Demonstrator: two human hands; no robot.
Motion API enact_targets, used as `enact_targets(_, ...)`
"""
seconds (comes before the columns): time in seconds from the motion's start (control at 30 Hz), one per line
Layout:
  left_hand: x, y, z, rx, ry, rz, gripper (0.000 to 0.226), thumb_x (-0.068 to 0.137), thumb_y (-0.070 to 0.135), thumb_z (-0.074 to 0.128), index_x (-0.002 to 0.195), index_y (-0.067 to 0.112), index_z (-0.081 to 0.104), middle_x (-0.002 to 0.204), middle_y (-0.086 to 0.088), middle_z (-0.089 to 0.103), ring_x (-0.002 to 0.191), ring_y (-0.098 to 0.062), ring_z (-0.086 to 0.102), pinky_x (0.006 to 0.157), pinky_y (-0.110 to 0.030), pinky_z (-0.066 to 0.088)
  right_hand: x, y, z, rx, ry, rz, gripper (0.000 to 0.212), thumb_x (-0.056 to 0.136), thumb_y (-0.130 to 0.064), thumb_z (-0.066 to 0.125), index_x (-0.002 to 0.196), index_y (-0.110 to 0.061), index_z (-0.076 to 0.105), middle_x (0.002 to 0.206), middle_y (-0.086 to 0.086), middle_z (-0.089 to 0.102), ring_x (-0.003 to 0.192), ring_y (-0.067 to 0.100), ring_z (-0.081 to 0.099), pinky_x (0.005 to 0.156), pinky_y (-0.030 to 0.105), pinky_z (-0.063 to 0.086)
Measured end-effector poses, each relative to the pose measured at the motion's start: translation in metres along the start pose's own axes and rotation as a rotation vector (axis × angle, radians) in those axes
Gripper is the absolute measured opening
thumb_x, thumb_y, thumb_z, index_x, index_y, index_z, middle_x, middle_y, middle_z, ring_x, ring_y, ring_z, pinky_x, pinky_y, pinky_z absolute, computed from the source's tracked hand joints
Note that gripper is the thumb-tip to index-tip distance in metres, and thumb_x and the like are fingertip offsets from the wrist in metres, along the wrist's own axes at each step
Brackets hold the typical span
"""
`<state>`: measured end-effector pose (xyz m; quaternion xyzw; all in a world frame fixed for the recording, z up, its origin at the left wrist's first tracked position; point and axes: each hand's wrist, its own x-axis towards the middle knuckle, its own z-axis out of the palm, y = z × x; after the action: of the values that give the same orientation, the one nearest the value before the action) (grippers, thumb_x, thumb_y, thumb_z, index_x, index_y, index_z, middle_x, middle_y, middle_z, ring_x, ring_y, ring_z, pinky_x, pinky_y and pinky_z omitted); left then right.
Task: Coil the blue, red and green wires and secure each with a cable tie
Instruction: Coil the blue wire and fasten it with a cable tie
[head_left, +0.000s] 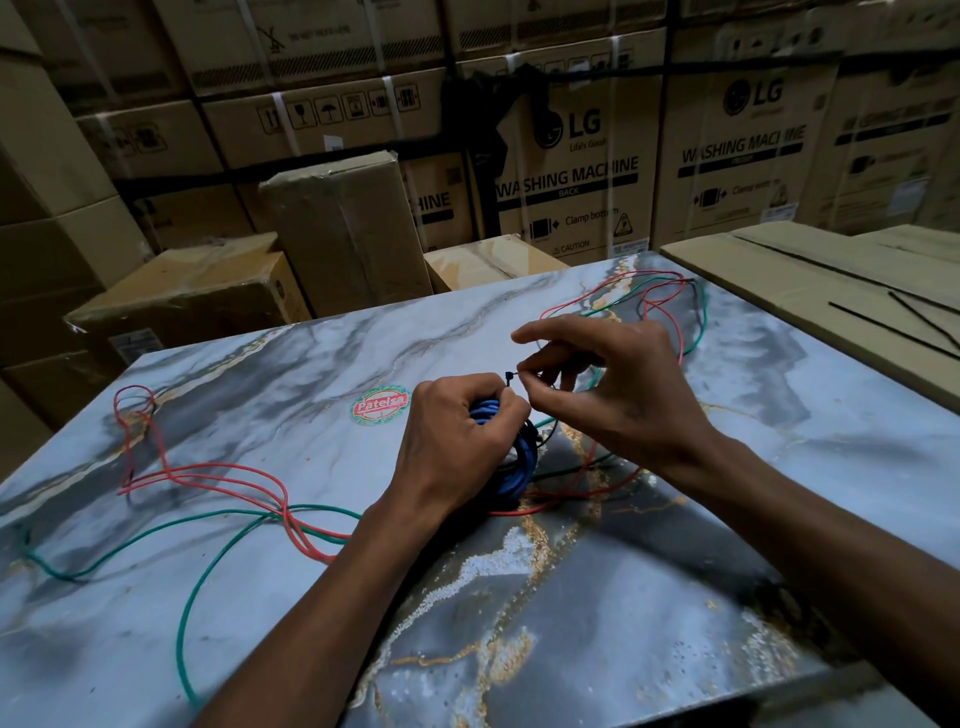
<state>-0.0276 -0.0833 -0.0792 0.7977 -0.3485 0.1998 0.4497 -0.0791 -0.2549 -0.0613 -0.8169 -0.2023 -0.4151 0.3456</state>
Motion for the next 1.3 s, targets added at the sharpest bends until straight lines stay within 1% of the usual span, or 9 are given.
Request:
enact_targets(0.13, 0.000, 0.002, -0.001, 0.026, -0.012, 0.036, 0.030, 0.085, 0.025, 0.058, 0.056, 0.015, 0.055, 0.049, 0.008, 0.047, 0.047, -0.013, 0.044, 0.048, -0.015, 0.029, -0.001, 0.001, 0.000, -0.072, -0.035, -0.052, 0.031, 0.081, -0.004, 0.080, 0.111, -0.009, 0.075, 0.086, -0.006, 0.078, 0.072, 0.005, 0.069, 0.071, 0.013, 0.052)
enact_targets(0.23, 0.002, 0.001, -0.004, 0.084, -0.031, 0.089, 0.032, 0.084, 0.025, 0.057, 0.054, 0.013, 0.050, 0.047, 0.002, 0.041, 0.045, -0.015, 0.035, 0.047, -0.022, 0.027, 0.000, 0.002, 0.000, -0.126, -0.077, -0.089, 0.031, 0.084, -0.006, 0.079, 0.113, -0.013, 0.074, 0.089, -0.008, 0.078, 0.073, 0.007, 0.069, 0.072, 0.016, 0.051)
enact_targets(0.33, 0.003, 0.000, -0.008, 0.117, -0.064, 0.137, 0.030, 0.084, 0.028, 0.054, 0.056, 0.015, 0.055, 0.048, 0.005, 0.045, 0.044, -0.013, 0.039, 0.047, -0.020, 0.028, 0.000, 0.003, -0.002, -0.064, -0.092, -0.072, 0.032, 0.085, -0.003, 0.079, 0.115, -0.010, 0.073, 0.091, -0.006, 0.078, 0.077, 0.006, 0.071, 0.075, 0.017, 0.054)
enact_targets(0.5, 0.005, -0.003, -0.011, 0.155, -0.102, 0.157, 0.030, 0.088, 0.027, 0.055, 0.062, 0.015, 0.063, 0.052, 0.006, 0.054, 0.047, -0.013, 0.047, 0.047, -0.022, 0.035, 0.000, -0.001, -0.004, 0.113, -0.083, 0.064, 0.046, 0.085, -0.006, 0.082, 0.128, -0.010, 0.069, 0.094, 0.000, 0.078, 0.080, 0.010, 0.075, 0.078, 0.026, 0.061)
enact_targets(0.63, 0.006, -0.005, -0.017, 0.173, -0.060, 0.127, 0.027, 0.092, 0.027, 0.056, 0.071, 0.016, 0.069, 0.058, 0.006, 0.060, 0.051, -0.010, 0.053, 0.051, -0.011, 0.029, 0.000, 0.000, -0.004, 0.187, -0.081, 0.168, 0.041, 0.082, -0.012, 0.086, 0.121, -0.010, 0.073, 0.084, 0.000, 0.076, 0.075, 0.013, 0.075, 0.074, 0.031, 0.063)
enact_targets(0.83, 0.006, -0.005, -0.015, 0.182, -0.110, 0.136, 0.027, 0.093, 0.031, 0.055, 0.075, 0.016, 0.070, 0.057, 0.007, 0.057, 0.049, -0.011, 0.051, 0.048, -0.018, 0.032, 0.000, 0.000, -0.006, 0.180, -0.150, 0.201, 0.031, 0.081, -0.004, 0.081, 0.111, -0.009, 0.078, 0.082, -0.001, 0.078, 0.073, 0.009, 0.076, 0.072, 0.026, 0.062)
enact_targets(1.03, 0.005, -0.004, -0.015, 0.216, -0.214, 0.175, 0.030, 0.095, 0.034, 0.049, 0.082, 0.016, 0.069, 0.056, 0.002, 0.057, 0.048, -0.014, 0.049, 0.048, -0.029, 0.034, 0.000, 0.002, -0.005, 0.153, -0.117, 0.204, 0.041, 0.080, -0.002, 0.080, 0.120, -0.011, 0.075, 0.080, -0.004, 0.079, 0.072, 0.004, 0.075, 0.070, 0.019, 0.058)
enact_targets(1.2, 0.003, 0.003, -0.017, 0.318, -0.249, 0.278, 0.030, 0.094, 0.029, 0.051, 0.071, 0.014, 0.064, 0.053, 0.001, 0.052, 0.046, -0.018, 0.045, 0.048, -0.035, 0.035, 0.002, 0.003, -0.008, 0.147, -0.173, 0.189, 0.039, 0.080, -0.002, 0.084, 0.118, -0.010, 0.076, 0.086, -0.002, 0.079, 0.079, 0.003, 0.075, 0.075, 0.024, 0.061)
enact_targets(1.3, 0.003, 0.002, -0.017, 0.321, -0.211, 0.256, 0.030, 0.093, 0.029, 0.052, 0.069, 0.014, 0.064, 0.053, 0.001, 0.052, 0.046, -0.018, 0.045, 0.048, -0.037, 0.036, 0.004, 0.005, -0.014, 0.254, -0.205, 0.246, 0.037, 0.079, -0.003, 0.086, 0.115, -0.007, 0.076, 0.088, 0.002, 0.080, 0.083, 0.009, 0.077, 0.079, 0.027, 0.062)
